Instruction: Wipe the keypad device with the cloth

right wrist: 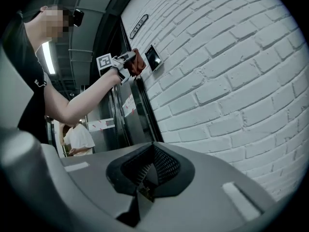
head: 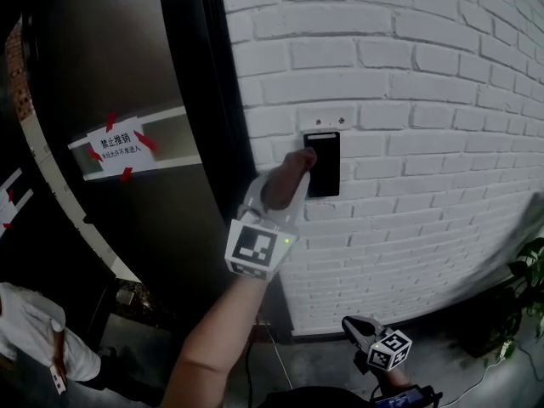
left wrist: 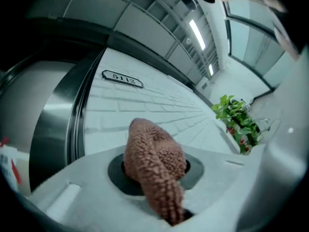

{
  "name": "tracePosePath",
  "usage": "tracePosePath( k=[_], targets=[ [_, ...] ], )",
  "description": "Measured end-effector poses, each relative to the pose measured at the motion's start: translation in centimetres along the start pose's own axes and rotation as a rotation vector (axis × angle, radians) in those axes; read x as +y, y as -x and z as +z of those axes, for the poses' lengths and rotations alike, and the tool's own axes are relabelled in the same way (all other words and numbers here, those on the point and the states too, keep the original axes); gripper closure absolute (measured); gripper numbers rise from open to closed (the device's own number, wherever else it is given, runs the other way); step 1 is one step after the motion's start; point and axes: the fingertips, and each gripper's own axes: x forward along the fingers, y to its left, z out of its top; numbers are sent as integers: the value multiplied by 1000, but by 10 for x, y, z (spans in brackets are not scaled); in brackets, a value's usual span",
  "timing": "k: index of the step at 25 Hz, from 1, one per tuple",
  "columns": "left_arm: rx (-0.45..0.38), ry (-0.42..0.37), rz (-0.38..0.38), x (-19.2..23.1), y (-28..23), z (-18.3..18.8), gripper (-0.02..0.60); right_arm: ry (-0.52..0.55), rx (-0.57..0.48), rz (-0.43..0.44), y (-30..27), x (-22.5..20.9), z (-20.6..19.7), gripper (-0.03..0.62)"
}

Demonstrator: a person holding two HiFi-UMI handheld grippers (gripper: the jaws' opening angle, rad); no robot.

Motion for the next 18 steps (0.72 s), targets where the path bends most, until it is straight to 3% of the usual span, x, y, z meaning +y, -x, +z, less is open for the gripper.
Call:
tracePosePath(
  k=[6,8,14,18],
  targets=[
    [50,-110,164,27,-53,-5,526,5,-41,-29,11,-6,13,592],
    [45,-145,184,20,-58,-7,526,-7,-48,-39,16,-8,15,592],
    [115,-275,85,-14,-90,1,526,-59,-62,-31,18,-3,18,592],
    [243,-477,-8,-21,-105,8,526,-50,-56,-36,15,-6,12,592]
  ],
)
